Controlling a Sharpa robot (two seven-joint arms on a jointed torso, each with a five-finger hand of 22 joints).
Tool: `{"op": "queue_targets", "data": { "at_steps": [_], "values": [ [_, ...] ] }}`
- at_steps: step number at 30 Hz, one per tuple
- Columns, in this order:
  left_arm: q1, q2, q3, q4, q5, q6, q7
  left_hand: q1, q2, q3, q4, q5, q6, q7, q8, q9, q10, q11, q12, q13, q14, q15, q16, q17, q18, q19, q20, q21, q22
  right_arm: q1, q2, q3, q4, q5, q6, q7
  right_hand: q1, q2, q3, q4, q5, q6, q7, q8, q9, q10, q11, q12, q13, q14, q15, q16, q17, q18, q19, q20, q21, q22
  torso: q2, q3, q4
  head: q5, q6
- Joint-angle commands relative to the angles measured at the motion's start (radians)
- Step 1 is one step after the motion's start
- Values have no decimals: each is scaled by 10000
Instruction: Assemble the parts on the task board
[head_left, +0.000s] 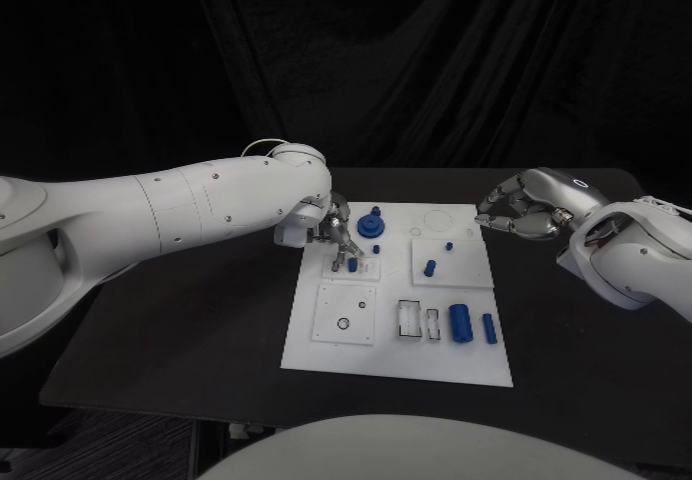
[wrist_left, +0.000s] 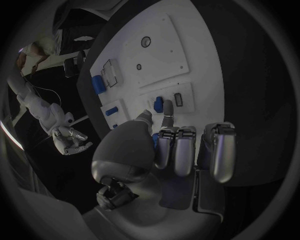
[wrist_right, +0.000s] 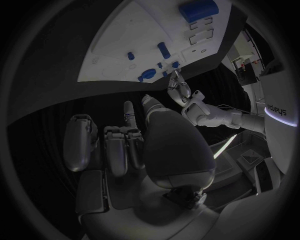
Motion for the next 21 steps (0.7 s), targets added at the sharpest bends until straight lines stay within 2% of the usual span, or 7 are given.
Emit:
{"op": "queue_targets", "data": {
  "at_steps": [1,16,21],
  "values": [
    [9,49,7,-16,113,22,10,-139,16,-49,59,21,-44,28,6,24,1063,26,-43,2630,1037,52,25,2627,56,51,55,-75,1815,-22,-26,8,33,-22,8,-186,58,60,51,10,26,70,11,-35,-14,1058,45,26,2635,1047,63,29,2635,21,-32,-7,-35,1881,3,-6,9,-20,-2],
    [-16,194,3,-189,113,-65,21,-344,170,-80,66,254,-200,66,-69,61,1063,64,-43,2630,1037,84,25,2627,87,-42,77,-180,1752,-21,1,7,38,-22,55,-231,130,96,103,-10,141,84,8,-36,-31,1058,42,26,2635,1047,59,29,2635,24,-33,-11,-48,1878,-6,-2,0,-70,-2],
    [-39,241,3,-259,113,-33,10,-309,185,-55,26,392,-223,67,-81,76,1063,68,-43,2630,1037,91,25,2627,86,-42,85,-184,1759,-21,20,7,36,-22,57,-229,217,104,158,-26,323,87,11,-45,-56,1058,42,26,2635,1047,58,29,2635,25,-34,-14,-60,1876,-6,2,-5,-59,-2]
  ]
}}
